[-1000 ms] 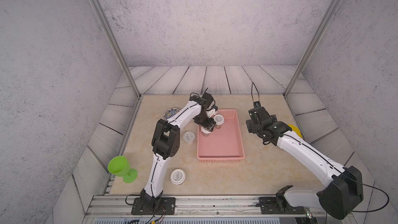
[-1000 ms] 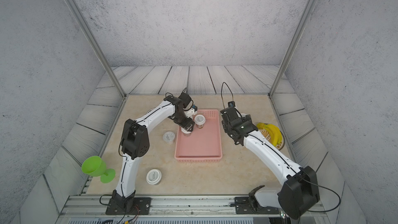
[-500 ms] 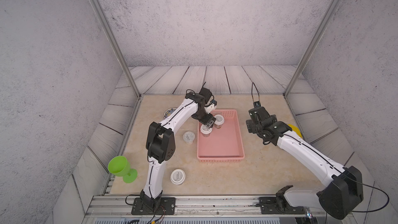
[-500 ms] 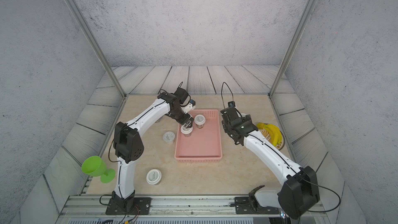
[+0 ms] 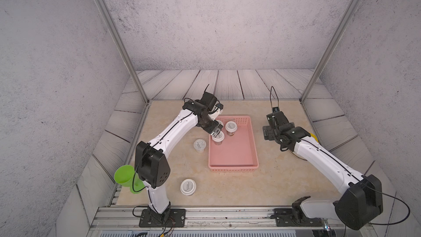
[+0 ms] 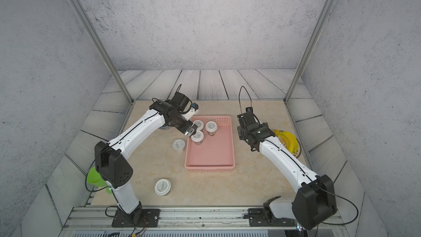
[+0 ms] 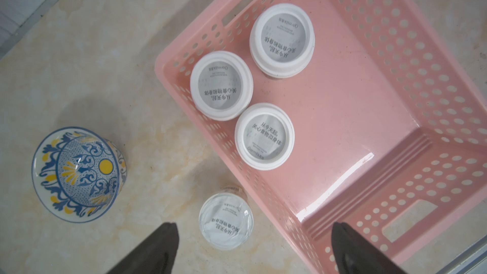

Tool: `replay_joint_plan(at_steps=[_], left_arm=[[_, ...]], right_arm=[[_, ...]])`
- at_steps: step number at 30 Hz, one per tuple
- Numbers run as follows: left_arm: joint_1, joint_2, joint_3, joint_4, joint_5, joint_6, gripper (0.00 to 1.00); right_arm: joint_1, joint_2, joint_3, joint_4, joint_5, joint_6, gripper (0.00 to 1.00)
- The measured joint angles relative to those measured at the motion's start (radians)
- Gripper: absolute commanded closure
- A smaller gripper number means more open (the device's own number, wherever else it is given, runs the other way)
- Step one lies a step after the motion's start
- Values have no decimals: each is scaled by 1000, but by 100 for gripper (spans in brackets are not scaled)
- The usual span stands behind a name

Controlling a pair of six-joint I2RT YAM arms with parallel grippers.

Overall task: Put the yogurt in the basket
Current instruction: Place the yogurt in the basket, then pick up the yogurt from the center of the board.

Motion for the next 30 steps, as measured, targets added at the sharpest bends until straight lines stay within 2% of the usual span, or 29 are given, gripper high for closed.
replay_joint_plan(at_steps=[5, 11, 23, 30], left_arm=[[16, -125, -138, 62, -34, -6, 2], [71, -220, -236, 131, -48, -19, 2], [229, -295, -332, 216, 10, -61, 1], [280, -319, -349, 233, 51, -74, 1]], right_arm=[[-89, 42, 40, -27, -91, 49, 0], [-150, 94, 104, -58, -172, 97, 1], [-290, 225, 225, -84, -355, 172, 1], [-352, 340, 329, -126, -438, 193, 1]])
